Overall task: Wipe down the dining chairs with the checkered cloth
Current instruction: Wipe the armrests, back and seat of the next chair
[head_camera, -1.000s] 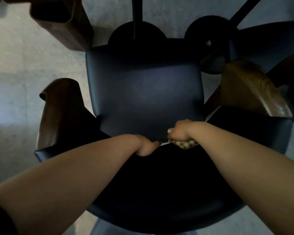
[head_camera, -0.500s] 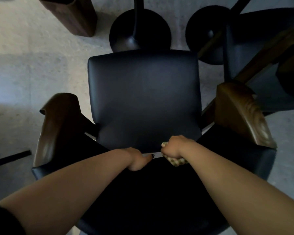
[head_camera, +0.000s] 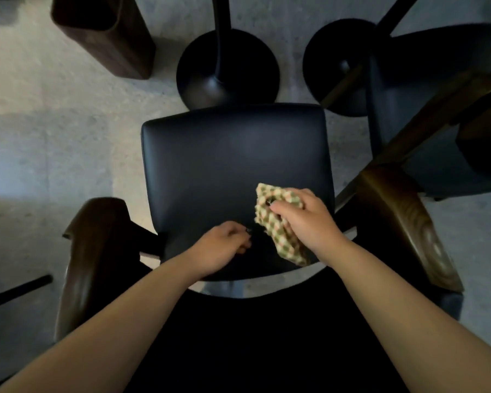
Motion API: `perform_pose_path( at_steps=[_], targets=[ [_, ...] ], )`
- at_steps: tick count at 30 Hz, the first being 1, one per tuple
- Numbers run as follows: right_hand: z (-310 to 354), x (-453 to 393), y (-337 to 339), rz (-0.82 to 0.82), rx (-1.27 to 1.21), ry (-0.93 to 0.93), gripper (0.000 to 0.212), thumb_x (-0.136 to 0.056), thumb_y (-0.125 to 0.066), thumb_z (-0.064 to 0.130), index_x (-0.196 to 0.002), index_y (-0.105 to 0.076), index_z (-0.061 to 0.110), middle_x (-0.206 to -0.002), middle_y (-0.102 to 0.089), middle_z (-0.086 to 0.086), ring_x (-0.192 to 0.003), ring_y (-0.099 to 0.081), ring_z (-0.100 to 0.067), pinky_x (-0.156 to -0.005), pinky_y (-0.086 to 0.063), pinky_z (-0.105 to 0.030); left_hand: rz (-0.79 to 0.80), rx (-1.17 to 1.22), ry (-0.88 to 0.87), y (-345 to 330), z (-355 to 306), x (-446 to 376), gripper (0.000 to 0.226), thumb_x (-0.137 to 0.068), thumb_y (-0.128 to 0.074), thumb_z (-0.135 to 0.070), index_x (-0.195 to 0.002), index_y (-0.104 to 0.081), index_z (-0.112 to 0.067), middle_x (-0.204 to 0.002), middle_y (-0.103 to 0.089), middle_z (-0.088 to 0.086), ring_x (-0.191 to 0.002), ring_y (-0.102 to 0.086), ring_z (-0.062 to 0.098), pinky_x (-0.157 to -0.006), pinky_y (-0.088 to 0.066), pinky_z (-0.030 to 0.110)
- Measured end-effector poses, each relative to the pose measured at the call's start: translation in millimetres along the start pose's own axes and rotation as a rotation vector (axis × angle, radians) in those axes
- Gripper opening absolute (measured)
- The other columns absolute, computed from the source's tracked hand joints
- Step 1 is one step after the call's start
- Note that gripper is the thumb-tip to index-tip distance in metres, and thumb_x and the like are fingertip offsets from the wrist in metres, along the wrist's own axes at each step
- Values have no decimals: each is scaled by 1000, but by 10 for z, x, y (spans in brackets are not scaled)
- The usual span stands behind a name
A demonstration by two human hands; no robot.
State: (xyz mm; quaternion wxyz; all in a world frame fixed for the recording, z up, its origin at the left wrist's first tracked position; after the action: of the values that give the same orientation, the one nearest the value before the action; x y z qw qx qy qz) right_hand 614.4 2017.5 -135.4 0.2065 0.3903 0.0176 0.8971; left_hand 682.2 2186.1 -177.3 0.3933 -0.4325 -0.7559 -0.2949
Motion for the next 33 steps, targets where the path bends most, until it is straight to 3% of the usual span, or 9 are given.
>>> perform_pose_path(
  at_steps=[2, 6, 12, 15, 17, 20, 27, 29, 33],
  targets=[
    [93, -43, 55, 4, -208, 33, 16, -84, -68, 20, -90, -69, 35, -97, -70, 8, -91, -67, -6, -69, -50, -18, 60, 305, -47, 148, -240, -17, 19, -99, -49, -37, -112, -60, -28, -96, -73, -10, -97, -68, 11, -76, -47, 26],
    [267, -221, 94, -18, -513, 64, 15, -89, -60, 5, -101, -64, 13, -94, -73, -2, -92, -68, -16, -80, -55, -28, 117, 395, -250, 390, -572, -56, 32, -85, -58, -45, -116, -57, -38, -106, -70, -21, -105, -65, 1, -90, -53, 29],
    [508, -491, 44, -82, -417, 178, 11, -87, -63, 22, -88, -74, 25, -98, -72, -4, -93, -67, -17, -83, -54, -35, -186, 499, -451, 586, -695, -111, 15, -93, -59, -1, -91, -66, -14, -84, -71, -2, -80, -64, 9, -73, -53, 18],
    [518, -526, 33, 111, -425, 189, 32, -72, -71, 38, -103, -70, 29, -110, -70, 2, -104, -66, -15, -83, -56, -34, -243, 555, -458, 672, -627, -89, 13, -93, -59, -4, -87, -65, -15, -82, -71, -1, -78, -65, 10, -71, -53, 20],
    [490, -520, 3, 137, -267, 250, 37, -70, -78, 29, -106, -68, 27, -109, -71, 3, -104, -66, -14, -84, -56, -32, -279, 611, -457, 704, -580, -74, 11, -92, -62, -8, -86, -64, -16, -82, -72, -2, -78, -66, 10, -69, -55, 21],
    [454, -511, -20, -3, -57, 344, 18, -81, -72, 7, -91, -71, 23, -90, -74, 1, -87, -69, -14, -77, -58, -34, -311, 735, -432, 722, -543, -47, 7, -85, -69, -19, -79, -67, -24, -88, -73, 0, -84, -69, 14, -72, -57, 25],
    [536, -582, 70, -59, -433, 242, 17, -86, -62, 6, -82, -67, 21, -83, -70, -1, -84, -68, -17, -76, -54, -38, -390, 788, -435, 735, -466, -85, 13, -73, -71, -22, -65, -64, -30, -77, -69, 0, -75, -66, 14, -64, -53, 25],
    [626, -593, 80, -53, -420, 291, 12, -80, -62, 13, -84, -66, 23, -89, -70, -2, -88, -68, -20, -78, -55, -39, -418, 724, -500, 760, -531, -138, 15, -73, -72, -18, -80, -64, -29, -80, -72, -2, -76, -68, 12, -63, -54, 25],
    [718, -571, 100, -72, -315, 384, 18, -77, -60, 15, -89, -69, 26, -93, -71, 1, -90, -69, -16, -72, -56, -30, -451, 468, -670, 852, -539, -169, 65, -79, -70, -12, -128, -47, -47, -104, -71, -5, -99, -69, 14, -81, -58, 32]
  ],
)
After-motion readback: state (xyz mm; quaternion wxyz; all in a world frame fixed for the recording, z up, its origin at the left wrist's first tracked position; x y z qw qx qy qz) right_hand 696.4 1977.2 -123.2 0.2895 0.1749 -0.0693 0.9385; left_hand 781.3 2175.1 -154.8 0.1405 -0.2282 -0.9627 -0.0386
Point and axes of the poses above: each hand's wrist, its own x-axis away from the middle knuckle, its own y-axis out of the back of the hand, z = x × y, the point moved 1 cm from there along -x, towards the middle knuckle
